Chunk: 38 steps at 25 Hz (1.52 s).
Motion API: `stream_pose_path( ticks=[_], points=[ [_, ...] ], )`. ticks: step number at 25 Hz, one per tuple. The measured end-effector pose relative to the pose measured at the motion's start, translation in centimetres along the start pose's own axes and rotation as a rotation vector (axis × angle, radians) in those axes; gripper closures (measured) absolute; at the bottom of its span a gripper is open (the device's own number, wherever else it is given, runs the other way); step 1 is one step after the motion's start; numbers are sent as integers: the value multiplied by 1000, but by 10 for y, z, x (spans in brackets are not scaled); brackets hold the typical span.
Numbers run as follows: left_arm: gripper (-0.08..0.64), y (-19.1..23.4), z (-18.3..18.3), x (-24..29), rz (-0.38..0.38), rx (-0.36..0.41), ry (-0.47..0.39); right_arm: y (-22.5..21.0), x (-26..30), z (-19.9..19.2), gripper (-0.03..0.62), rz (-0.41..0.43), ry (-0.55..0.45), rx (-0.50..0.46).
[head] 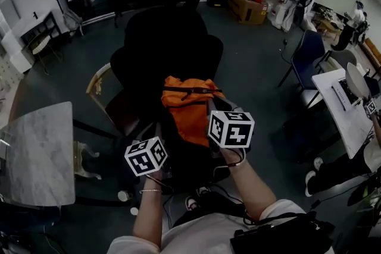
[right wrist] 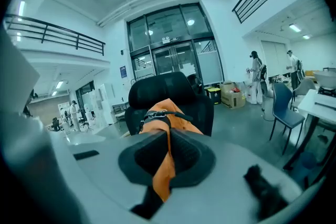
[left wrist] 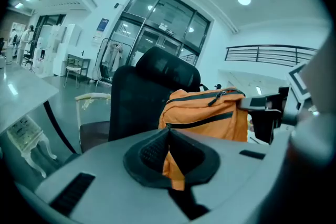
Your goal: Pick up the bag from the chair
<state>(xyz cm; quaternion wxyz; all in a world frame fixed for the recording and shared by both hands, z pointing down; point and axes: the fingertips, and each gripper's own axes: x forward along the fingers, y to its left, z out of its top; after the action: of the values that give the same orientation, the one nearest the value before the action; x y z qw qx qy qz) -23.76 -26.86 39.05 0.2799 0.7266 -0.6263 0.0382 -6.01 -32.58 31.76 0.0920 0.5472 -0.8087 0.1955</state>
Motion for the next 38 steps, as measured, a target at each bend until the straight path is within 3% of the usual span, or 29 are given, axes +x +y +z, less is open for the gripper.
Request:
stream_pose_path(
  ticks=[12,17,24,38],
  points=[
    [545,-63,49,9,-112,44,-94,-42,-43,62,557,-81,-166,41],
    [545,-100,33,13,-169,16,-83,-71,-73,75,557,-122,-219,47],
    [545,-167,12,16,-225,47,-40,-124,-127,82,557,-197,-245,54],
    [545,-290,-44,12,-338,165,32,-223,-222,42,557,-317,-245,125]
  ],
)
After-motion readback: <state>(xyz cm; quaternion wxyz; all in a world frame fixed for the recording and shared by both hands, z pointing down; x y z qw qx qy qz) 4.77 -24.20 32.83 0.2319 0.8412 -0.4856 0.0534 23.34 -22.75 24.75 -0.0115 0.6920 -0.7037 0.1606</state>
